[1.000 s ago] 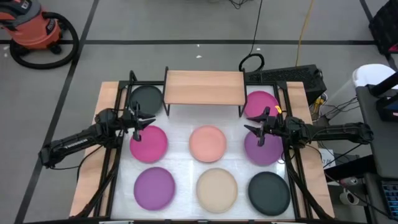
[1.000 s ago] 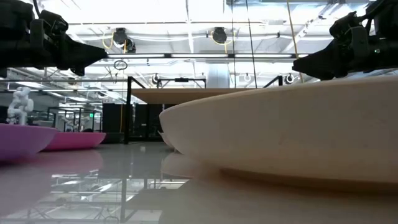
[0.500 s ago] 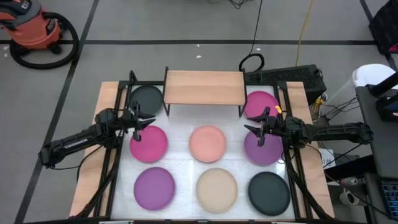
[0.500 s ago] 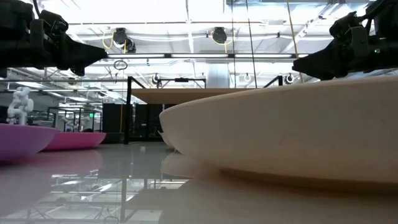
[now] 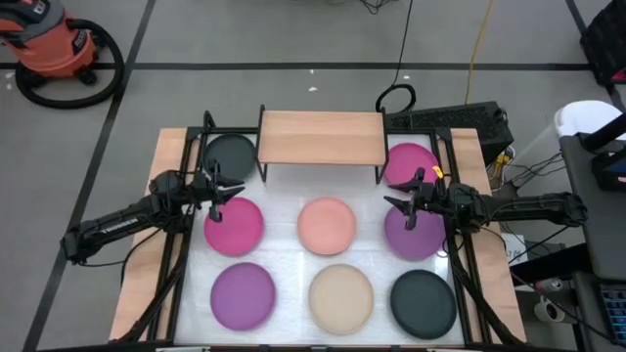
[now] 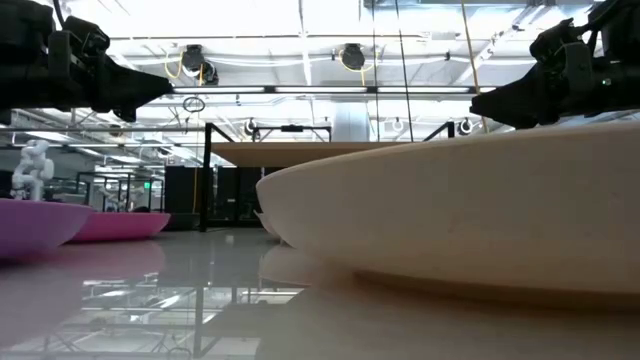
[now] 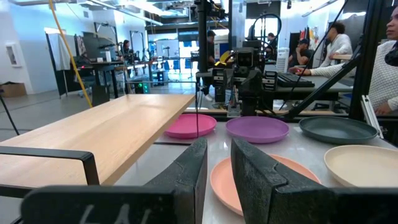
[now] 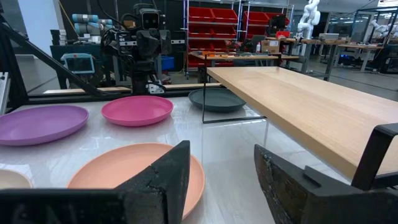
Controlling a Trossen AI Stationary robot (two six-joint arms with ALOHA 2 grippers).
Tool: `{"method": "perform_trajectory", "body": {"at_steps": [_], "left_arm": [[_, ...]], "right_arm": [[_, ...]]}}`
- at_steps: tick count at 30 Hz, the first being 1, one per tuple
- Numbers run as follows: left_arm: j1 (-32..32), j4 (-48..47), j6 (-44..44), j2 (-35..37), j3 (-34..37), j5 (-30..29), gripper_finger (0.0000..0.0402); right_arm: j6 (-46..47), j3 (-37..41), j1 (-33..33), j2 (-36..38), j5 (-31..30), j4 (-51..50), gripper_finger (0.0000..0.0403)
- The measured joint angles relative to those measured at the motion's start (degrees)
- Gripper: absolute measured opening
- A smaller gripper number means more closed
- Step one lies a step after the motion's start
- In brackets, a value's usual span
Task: Place and stack plates onto a shelf
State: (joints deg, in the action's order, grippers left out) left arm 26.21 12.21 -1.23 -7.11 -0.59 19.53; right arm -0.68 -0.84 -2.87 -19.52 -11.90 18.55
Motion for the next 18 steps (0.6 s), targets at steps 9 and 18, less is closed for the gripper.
{"method": "perform_trajectory", "body": {"at_steps": [9,18], "left_arm": [[0.0,0.0,0.0,0.0,0.0,0.0,0.0078],[0.0,0.0,3.0,0.0,0.0,0.0,0.0078]], "right_arm": [[0.0,0.0,0.0,0.0,0.0,0.0,0.0160],[0.0,0.0,0.0,0.0,0.0,0.0,0.0160]]}}
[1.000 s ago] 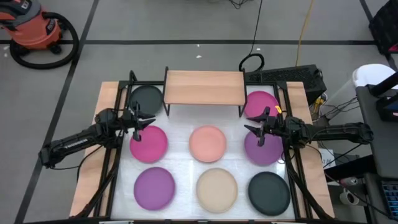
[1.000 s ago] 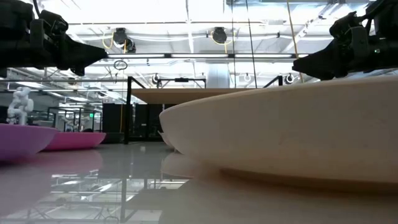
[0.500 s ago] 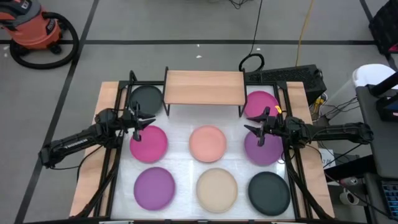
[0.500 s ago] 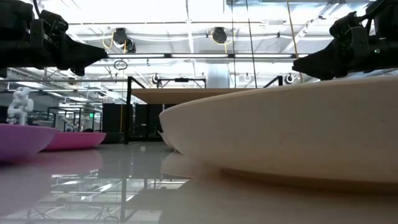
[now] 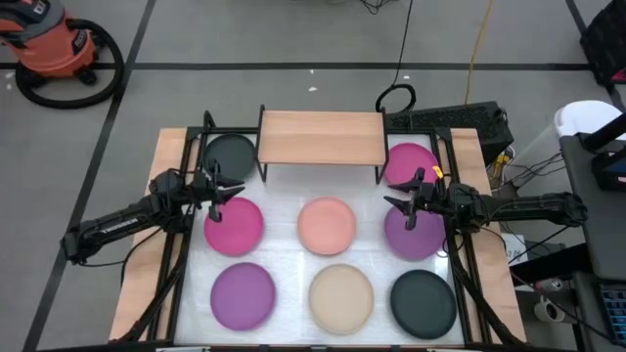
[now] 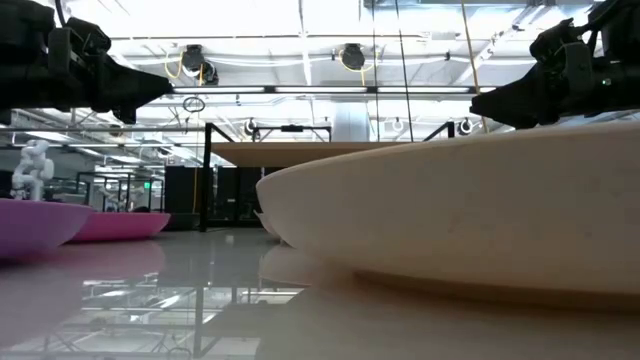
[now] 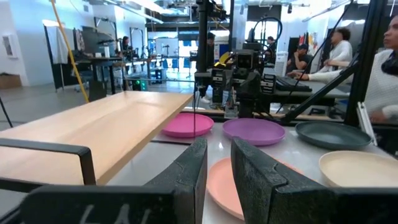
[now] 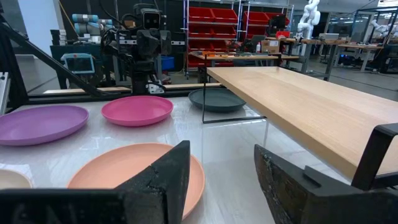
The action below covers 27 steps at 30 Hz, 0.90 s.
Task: Place and stack plates onto a shelf
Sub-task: Put the top black plate on the shelf
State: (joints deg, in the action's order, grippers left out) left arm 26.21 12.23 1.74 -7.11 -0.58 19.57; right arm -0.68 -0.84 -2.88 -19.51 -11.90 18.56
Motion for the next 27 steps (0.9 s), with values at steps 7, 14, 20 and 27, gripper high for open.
{"method": "perform_trajectory", "body": {"at_steps": [7,14,20,27], "left_arm": [[0.0,5.0,0.8,0.0,0.0,-0.7,0.0078],[0.0,10.8,8.9,0.0,0.0,-1.4,0.0078],[0.0,12.9,6.6,-0.1,-5.8,-11.9,0.0078],[0.0,-13.6,-2.5,-11.3,-27.6,-15.1,0.0078]], "right_arm": [[0.0,0.0,0.0,0.0,0.0,0.0,0.0160],[0.0,0.0,0.0,0.0,0.0,0.0,0.0160],[0.0,0.0,0.0,0.0,0.0,0.0,0.0160],[0.0,0.0,0.0,0.0,0.0,0.0,0.0160]]}}
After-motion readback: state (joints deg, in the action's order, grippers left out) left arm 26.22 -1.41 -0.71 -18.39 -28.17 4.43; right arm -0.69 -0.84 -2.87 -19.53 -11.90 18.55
